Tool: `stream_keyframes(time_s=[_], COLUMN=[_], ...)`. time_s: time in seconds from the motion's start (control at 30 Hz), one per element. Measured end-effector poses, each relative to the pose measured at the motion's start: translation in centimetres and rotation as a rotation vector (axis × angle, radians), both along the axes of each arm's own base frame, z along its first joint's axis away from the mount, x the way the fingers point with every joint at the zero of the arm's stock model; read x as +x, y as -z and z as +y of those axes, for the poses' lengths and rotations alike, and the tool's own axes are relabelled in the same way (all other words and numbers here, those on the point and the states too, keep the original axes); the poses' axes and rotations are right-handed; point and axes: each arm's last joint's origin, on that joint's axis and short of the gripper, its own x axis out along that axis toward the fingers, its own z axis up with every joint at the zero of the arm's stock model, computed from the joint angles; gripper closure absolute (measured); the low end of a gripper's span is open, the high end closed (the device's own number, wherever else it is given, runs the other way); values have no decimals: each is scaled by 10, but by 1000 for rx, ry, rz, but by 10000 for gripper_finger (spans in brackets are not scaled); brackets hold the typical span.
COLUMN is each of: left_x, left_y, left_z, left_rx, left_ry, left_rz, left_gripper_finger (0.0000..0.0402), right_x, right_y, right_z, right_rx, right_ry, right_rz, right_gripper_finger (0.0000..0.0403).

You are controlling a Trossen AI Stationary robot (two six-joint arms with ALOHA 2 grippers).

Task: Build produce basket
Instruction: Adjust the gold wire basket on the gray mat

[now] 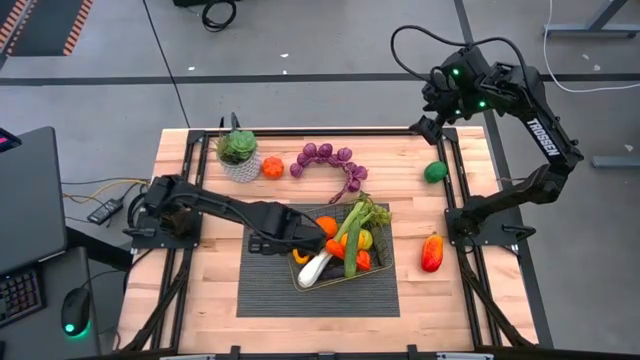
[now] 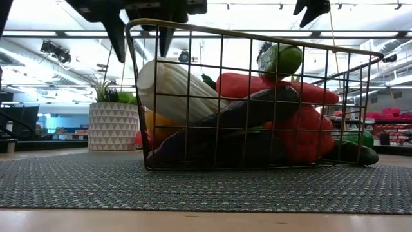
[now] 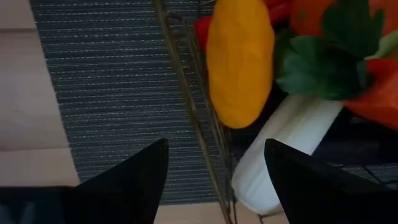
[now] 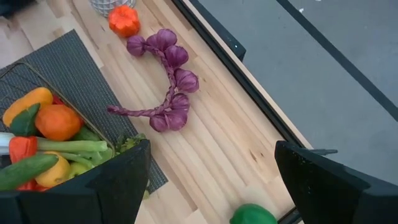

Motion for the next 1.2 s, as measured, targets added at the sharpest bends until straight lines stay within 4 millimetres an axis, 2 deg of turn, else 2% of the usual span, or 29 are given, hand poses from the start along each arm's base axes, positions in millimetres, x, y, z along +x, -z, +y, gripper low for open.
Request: stream_keyframes(time_s=[0.23,0.37,0.53,0.87,0.97,1.2], left_x=[-2,-2,-3,-1,0,-1], left_y=[15,20,19,19,19,19], left_z=[1,3,10,30,36,44], left_rx=[24,33,58,89,99,96], left_ry=[2,-1,-17,65,75,87], left_rz=[88,136,145,166,167,190], left_gripper_finger=[137,165,232,383,388,345], right_x=[1,1,1,2,2,2], right_y=[-1,-1,-1,-2,-2,-2], right_z=[-1,-1,-1,-2,-2,-2], right_rx=[-10,-16,-17,-22,-22,-21], right_ry=[2,-2,-3,-4,-4,-4], right_rz=[-13,-15,-15,-19,-19,-18], right_gripper_finger=[56,56,56,56,56,56])
